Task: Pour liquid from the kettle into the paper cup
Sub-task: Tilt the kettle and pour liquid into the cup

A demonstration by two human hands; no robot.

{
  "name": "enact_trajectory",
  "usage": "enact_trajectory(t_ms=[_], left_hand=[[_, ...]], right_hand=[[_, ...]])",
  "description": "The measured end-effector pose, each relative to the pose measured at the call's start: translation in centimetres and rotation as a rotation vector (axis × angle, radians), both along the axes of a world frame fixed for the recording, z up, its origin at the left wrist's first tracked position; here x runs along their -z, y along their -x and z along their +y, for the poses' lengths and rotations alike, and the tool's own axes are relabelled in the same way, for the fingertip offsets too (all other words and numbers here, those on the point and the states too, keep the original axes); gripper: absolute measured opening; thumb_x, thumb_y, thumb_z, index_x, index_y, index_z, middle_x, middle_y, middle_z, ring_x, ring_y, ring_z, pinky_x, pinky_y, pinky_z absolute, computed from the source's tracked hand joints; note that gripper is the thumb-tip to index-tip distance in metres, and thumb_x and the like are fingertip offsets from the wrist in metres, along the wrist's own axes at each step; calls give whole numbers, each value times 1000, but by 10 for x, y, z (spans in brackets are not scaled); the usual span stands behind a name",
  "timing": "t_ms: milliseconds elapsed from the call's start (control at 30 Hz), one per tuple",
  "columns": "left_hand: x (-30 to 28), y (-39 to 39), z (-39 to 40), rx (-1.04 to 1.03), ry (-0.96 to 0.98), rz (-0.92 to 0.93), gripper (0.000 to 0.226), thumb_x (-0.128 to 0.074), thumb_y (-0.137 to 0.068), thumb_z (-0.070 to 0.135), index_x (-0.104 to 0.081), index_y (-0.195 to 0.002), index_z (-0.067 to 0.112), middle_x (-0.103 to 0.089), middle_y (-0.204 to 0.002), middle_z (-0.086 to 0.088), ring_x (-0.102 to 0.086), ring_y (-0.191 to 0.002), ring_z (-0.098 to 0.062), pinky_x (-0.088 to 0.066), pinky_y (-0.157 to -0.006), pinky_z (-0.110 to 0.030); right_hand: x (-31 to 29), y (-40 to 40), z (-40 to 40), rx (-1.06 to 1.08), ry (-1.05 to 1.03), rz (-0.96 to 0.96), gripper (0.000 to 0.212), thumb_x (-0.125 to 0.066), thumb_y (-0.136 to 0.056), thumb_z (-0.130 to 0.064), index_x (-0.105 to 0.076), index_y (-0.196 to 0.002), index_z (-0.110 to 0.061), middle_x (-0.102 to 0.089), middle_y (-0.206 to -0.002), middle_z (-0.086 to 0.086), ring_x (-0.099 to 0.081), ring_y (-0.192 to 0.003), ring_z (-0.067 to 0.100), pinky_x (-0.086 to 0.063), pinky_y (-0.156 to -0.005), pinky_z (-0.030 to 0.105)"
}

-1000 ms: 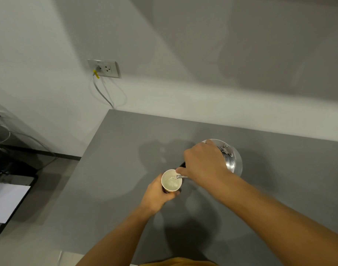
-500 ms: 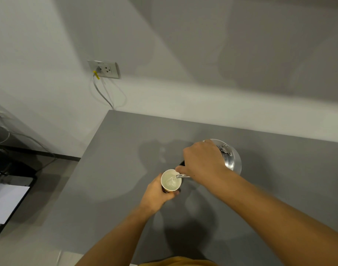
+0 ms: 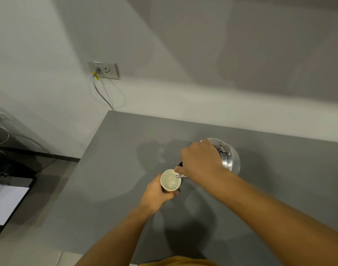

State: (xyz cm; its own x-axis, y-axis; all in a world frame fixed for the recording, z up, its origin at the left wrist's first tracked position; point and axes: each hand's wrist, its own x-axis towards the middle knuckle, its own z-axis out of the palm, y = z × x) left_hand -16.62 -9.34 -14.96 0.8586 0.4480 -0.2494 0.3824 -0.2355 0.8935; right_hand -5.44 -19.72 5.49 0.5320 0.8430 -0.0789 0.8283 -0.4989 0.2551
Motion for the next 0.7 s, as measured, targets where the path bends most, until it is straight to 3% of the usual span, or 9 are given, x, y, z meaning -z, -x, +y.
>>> enact_trajectory(t_ms=[467,567,633,700], left_hand=[[0,0,0,8,-15,11,63,-94,-68,35,-55,-111,60,-73,-111,25,-66,-105,10,-49,-80,-6],[1,0,0,10,-12,8,63,-94,-69,34,-58,-119,49,-74,-115,18,-68,-107,2,-48,-85,-12],[0,0,0,10,-18,9,65,-94,-69,36,-60,-124,42,-73,-114,18,-68,-106,1,-48,-83,-11],[1,0,1,16,-22,10,68,-94,-69,36,-60,-128,37,-73,-115,18,-67,-107,-1,-48,-84,-11]], right_hand=[[1,-1,-2,12,-4,-2,54,-61,-84,-53,-30,-53,-21,-30,-51,0,-42,-62,25,-27,-68,35],[0,-7,-8,73,-43,33,52,-62,-81,-56,-38,-51,-22,-36,-49,-2,-39,-49,19,-23,-53,31],[0,-14,-16,149,-90,103,51,-63,-77,-59,-42,-50,-21,-41,-49,-3,-43,-51,20,-18,-46,32],[2,-24,-25,233,-135,189,50,-65,-72,-61,-50,-51,-18,-49,-50,-1,-50,-54,22,-22,-44,29]])
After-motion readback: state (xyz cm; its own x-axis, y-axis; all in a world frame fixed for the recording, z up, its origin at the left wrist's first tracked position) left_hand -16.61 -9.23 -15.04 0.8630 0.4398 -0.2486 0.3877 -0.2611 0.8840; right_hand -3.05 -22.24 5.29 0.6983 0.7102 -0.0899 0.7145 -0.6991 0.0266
